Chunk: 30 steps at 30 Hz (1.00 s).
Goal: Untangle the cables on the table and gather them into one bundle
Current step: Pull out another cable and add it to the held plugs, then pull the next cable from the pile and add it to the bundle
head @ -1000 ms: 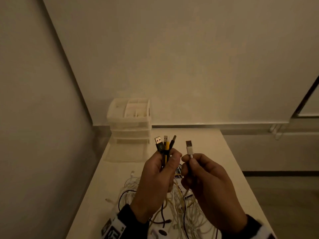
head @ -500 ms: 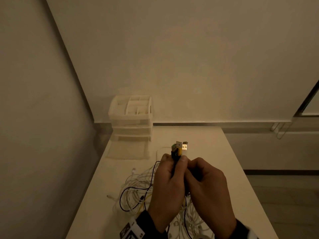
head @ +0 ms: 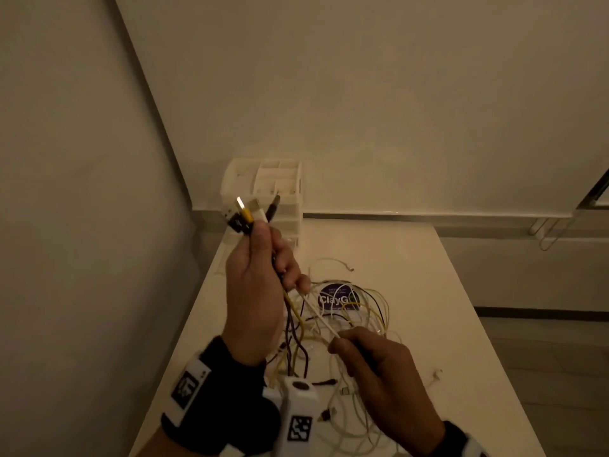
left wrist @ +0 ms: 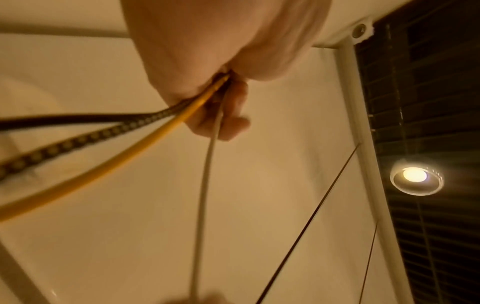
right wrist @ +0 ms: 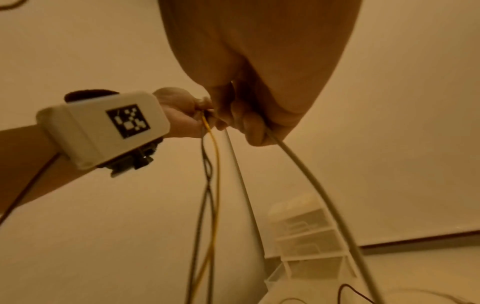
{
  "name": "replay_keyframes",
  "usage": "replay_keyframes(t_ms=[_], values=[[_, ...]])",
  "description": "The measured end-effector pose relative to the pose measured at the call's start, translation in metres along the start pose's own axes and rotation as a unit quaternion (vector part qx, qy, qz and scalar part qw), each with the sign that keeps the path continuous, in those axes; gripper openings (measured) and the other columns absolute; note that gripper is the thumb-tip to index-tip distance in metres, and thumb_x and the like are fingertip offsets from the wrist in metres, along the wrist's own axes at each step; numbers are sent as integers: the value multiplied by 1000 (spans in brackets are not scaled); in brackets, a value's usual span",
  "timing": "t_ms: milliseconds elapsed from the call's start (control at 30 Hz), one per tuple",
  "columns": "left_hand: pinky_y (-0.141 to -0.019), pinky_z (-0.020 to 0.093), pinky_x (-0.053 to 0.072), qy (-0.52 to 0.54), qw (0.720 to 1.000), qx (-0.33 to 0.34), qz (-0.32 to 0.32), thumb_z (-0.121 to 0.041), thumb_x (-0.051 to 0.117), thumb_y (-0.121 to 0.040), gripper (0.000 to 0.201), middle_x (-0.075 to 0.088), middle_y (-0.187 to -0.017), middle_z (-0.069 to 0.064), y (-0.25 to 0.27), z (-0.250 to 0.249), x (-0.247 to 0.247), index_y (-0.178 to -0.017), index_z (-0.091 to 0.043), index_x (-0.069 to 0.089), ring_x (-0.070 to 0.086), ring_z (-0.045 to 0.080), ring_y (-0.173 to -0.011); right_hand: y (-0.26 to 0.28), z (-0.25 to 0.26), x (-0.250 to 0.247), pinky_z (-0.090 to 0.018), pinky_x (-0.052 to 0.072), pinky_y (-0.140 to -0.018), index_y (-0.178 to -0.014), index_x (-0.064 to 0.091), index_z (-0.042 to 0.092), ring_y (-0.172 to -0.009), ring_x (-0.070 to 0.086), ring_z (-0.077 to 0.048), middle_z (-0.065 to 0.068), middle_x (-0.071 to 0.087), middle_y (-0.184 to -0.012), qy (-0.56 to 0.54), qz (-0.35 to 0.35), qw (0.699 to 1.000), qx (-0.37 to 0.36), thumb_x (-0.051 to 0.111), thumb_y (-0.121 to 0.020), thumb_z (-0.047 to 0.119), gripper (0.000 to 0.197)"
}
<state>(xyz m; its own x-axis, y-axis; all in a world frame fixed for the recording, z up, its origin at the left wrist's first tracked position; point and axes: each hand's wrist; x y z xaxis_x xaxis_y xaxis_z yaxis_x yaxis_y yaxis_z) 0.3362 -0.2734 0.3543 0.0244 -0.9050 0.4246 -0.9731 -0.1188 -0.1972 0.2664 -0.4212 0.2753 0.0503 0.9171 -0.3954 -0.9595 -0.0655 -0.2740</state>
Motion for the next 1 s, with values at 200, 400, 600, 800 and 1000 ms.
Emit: replay_keyframes(t_ms=[200,400,600,800,1000], values=[[-39,20,21,-42,996,74,-4,-42,41,-100,35,29,-55,-6,-12,-41,-47,-74,-19,45,21,9,-43,4,-27,-6,-14,37,-58,-76,64,30,-58,52,-3,20,58,-62,7,115,992,48,52,-98,24,26],[-67,26,53,-433,862,61,258,-44,68,-86,23,67,-77,-23,36,2,-37,-106,-33,68,62,0,-68,-18,1,-14,-31,31,-52,-79,65,8,-50,35,-10,6,43,-54,-91,66,993,35,54,-95,20,23],[-67,41,53,-386,892,111,206,-37,56,-96,27,72,-86,-2,46,29,-29,-116,-20,65,68,17,-75,-29,30,-29,-42,30,-53,-78,62,1,-52,33,-27,-12,40,-57,-165,64,983,40,49,-97,24,33],[-51,19,39,-349,910,150,163,-38,56,-93,11,57,-62,-17,33,14,-20,-93,-32,65,47,3,-52,-13,25,-23,-34,31,-53,-81,67,12,-51,37,-18,0,45,-55,-156,49,986,37,45,-98,28,32],[-49,33,28,-236,963,128,-30,-42,59,-89,23,42,-50,-8,-22,-18,-56,-73,-27,64,31,16,-45,21,-20,-19,-28,32,-53,-75,62,18,-52,36,-8,0,43,-59,-88,79,991,70,47,-94,38,32]])
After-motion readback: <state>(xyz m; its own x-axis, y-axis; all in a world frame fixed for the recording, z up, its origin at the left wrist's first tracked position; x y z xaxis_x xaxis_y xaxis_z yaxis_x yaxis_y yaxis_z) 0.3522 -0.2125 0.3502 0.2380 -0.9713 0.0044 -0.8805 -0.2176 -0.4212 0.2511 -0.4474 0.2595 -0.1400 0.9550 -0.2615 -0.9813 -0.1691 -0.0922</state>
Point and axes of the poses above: each hand's wrist, its own y-axis away from the middle knuckle, its own x-axis out of the palm, z = x × y
